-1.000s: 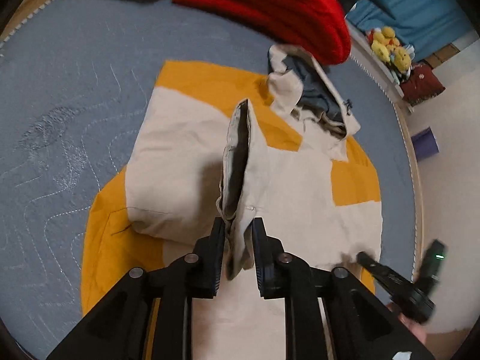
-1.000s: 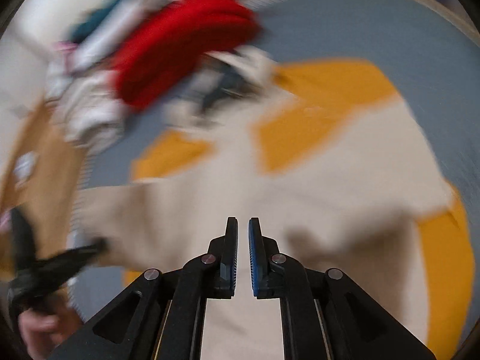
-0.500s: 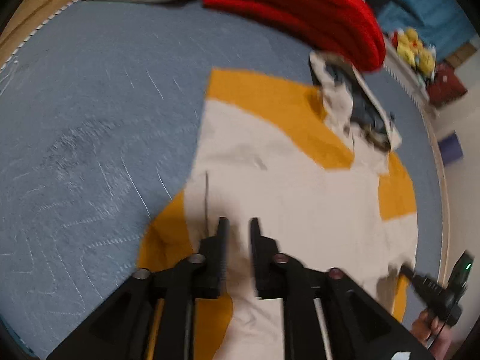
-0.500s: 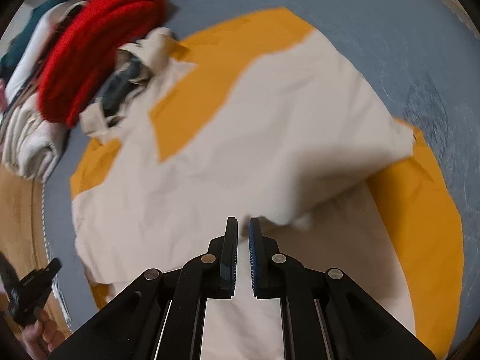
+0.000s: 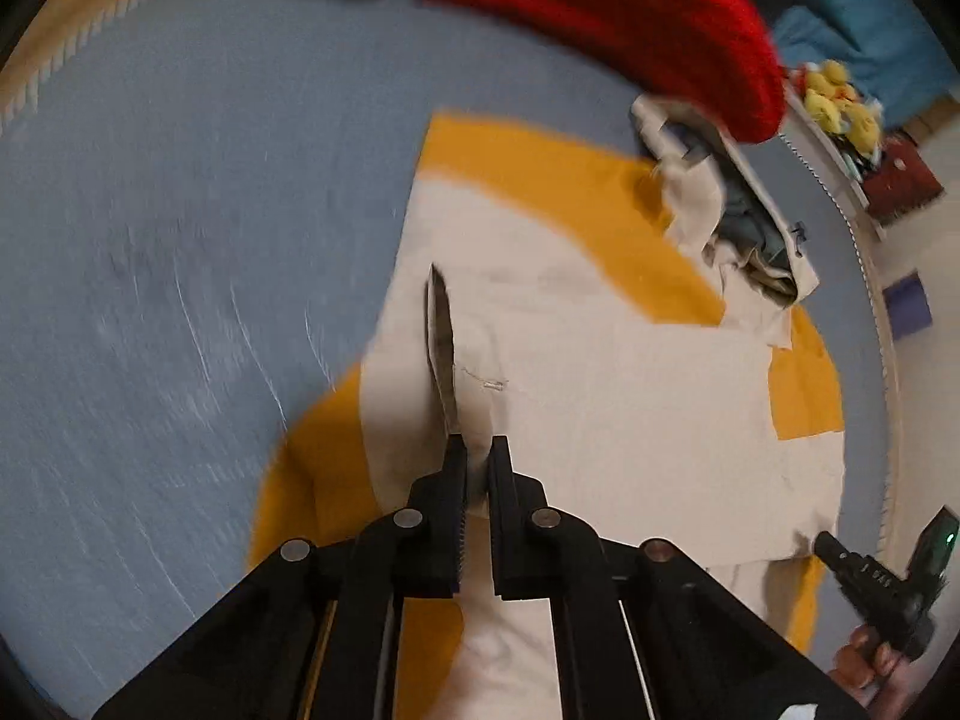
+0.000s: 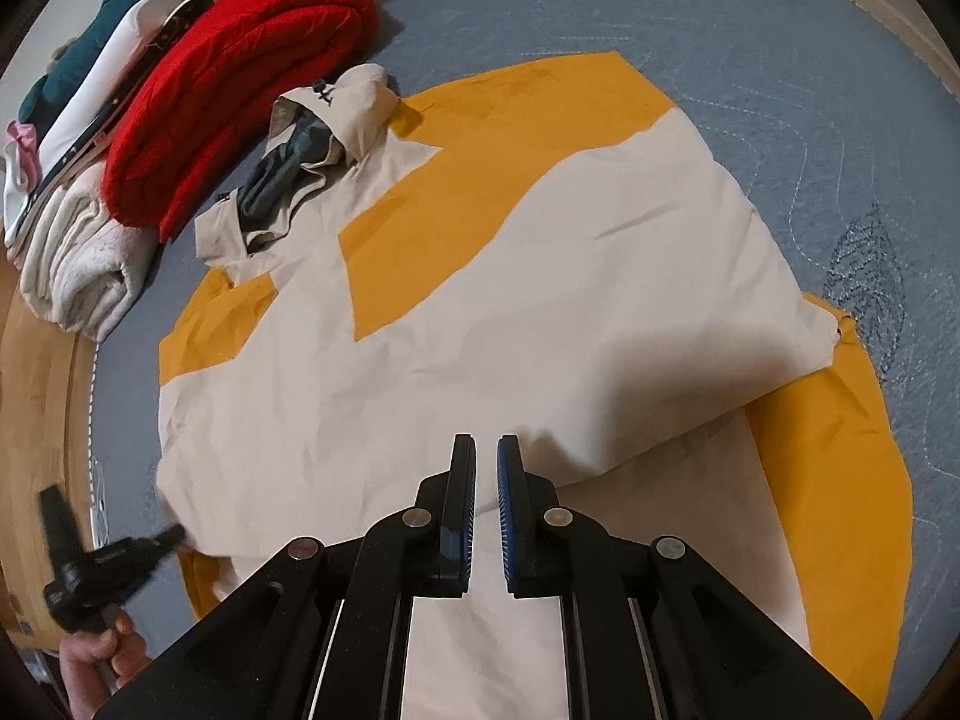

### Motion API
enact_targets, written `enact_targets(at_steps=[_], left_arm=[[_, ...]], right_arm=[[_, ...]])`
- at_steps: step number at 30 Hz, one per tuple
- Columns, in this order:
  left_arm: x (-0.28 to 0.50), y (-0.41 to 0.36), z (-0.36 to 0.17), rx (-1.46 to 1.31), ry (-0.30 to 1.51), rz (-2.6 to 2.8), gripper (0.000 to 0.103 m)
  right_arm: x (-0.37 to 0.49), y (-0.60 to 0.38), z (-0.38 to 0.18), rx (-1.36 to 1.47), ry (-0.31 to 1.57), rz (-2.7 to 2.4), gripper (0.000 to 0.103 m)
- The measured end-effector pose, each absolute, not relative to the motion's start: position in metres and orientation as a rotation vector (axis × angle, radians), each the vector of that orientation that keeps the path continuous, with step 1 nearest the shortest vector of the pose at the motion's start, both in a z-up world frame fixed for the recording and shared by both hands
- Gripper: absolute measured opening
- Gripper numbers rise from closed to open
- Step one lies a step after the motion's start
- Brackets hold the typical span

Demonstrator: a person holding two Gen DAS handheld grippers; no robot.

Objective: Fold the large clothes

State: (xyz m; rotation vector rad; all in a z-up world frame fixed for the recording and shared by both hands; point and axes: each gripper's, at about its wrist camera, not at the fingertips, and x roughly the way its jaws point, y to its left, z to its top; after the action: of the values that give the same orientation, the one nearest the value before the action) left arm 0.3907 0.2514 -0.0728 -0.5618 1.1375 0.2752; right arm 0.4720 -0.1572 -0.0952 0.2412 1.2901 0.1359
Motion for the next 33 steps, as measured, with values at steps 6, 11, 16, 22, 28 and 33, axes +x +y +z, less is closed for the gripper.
enact_targets(at_steps=[6,11,16,22,28,33], left_arm=[[0.386,0.257,-0.088,-0.539,1.234,0.397,0.013],[0.394,0.238,-0.075,-0.473,1.172,0.266,0.015],[0.395,0.240,-0.129,-0.577,1.359,0.279,0.020],[0.398,0.232,-0.065,-0.482,1.173,0.225,0.028],[0.400,0.208,-0.028,-0.333,1.015,0.190,0.028],[0.399,0.188,-0.020,-0.207,0.964,0.148,0.028]], right_arm=[[0.476,-0.166,-0.107,0.279,1.329,0.116,0.009],[0.478,-0.178,-0.117,0.277,1.369,0.039,0.009],[0.480,-0.181,-0.113,0.256,1.356,0.025,0.009],[0.481,-0.175,-0.087,0.171,1.272,0.025,0.009],[0.472,-0.160,-0.037,-0.023,1.102,0.090,0.009],[0.467,-0.159,-0.006,-0.157,0.992,0.092,0.009]])
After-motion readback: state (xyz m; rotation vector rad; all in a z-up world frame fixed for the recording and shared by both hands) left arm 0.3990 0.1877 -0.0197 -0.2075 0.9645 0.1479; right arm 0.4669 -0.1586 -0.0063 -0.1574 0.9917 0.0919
